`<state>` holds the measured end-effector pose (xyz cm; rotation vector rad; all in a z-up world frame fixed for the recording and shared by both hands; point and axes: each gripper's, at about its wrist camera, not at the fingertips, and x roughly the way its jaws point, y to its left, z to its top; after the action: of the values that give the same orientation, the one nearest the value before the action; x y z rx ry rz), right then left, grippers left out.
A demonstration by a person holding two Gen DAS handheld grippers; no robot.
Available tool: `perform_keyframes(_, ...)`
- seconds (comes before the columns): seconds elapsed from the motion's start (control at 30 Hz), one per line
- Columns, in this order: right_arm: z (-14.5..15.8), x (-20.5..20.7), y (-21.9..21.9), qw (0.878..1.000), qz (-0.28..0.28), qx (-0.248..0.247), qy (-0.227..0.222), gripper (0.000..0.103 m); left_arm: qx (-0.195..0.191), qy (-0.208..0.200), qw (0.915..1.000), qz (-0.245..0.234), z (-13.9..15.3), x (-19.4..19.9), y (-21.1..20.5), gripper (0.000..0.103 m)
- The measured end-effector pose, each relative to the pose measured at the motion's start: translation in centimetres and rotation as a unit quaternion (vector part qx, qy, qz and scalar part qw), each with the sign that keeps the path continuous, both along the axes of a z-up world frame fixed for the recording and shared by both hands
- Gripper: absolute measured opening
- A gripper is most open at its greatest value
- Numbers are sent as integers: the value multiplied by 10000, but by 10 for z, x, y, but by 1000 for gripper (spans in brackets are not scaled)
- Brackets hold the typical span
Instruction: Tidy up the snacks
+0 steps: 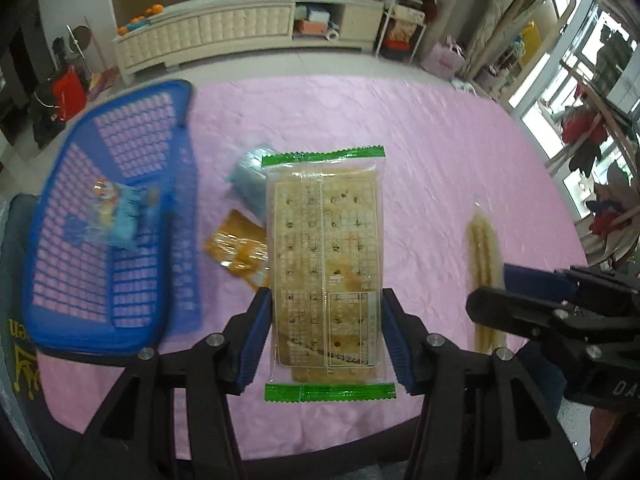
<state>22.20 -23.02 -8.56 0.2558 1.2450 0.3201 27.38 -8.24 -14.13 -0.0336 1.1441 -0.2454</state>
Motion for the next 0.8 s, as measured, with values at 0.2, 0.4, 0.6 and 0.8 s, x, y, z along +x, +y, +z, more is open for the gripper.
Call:
perform_keyframes(0.2,23,13,43,9992,319,86,-235,48,59,-279,9994,184,34,-6,44,51)
perform_keyframes(0.4,43,33,81,9952,554,625,-514,48,394,-410,9976,392,65,-6,91,51)
perform_keyframes(0.6,51,55,124,9922,904,642,-577,48,385,-501,9956,694,84,4,134,51)
perform_keyframes(0.8,44,71,166,9897,1214,586,-474,48,332,-476,9944,885,83,12,161,51)
